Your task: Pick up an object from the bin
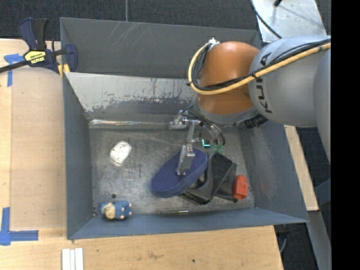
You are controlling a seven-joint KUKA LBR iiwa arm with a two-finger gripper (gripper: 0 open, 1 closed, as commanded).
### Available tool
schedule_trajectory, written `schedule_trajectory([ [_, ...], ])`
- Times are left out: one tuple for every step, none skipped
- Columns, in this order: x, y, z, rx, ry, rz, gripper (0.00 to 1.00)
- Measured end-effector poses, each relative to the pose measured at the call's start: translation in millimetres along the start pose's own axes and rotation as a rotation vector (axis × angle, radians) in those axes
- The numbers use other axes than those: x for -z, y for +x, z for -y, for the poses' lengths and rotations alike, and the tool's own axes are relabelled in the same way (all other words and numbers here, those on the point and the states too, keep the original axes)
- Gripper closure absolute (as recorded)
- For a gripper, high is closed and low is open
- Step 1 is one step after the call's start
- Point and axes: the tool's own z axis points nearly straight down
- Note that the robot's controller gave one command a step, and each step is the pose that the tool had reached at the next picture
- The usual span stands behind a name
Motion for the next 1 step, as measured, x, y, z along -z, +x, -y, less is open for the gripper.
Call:
schedule_trajectory([
  [-40.9,65.6,60.3,0.267,-0.001,0.022,0.00],
])
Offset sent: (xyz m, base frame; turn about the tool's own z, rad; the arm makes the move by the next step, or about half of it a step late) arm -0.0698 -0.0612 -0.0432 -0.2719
